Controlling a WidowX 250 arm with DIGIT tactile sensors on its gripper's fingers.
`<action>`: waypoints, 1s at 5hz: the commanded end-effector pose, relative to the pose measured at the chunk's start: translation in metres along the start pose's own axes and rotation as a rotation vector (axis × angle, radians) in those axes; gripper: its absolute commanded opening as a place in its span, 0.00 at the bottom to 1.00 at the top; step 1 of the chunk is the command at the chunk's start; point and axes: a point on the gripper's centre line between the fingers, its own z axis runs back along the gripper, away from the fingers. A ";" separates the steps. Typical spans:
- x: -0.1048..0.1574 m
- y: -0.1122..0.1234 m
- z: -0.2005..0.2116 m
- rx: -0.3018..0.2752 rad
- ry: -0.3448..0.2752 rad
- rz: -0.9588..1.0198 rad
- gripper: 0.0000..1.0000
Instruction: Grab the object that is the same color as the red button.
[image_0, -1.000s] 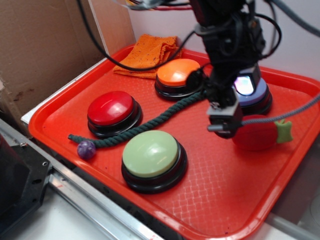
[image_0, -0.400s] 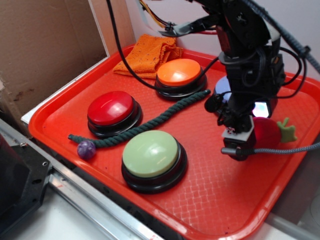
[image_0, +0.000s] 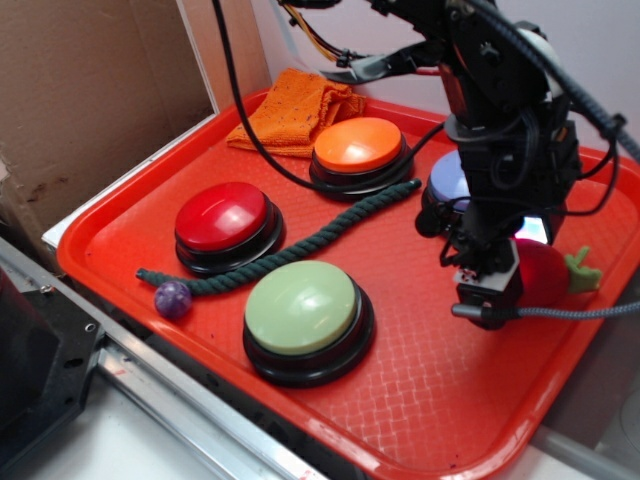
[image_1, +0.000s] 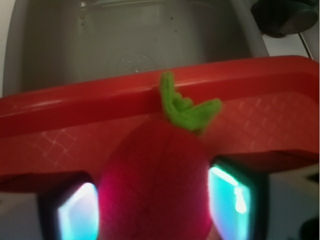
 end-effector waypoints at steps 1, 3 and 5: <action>0.004 -0.006 0.005 0.010 0.001 0.021 0.00; -0.005 0.001 0.031 0.027 0.073 0.151 0.00; -0.050 0.005 0.127 0.062 0.209 0.604 0.00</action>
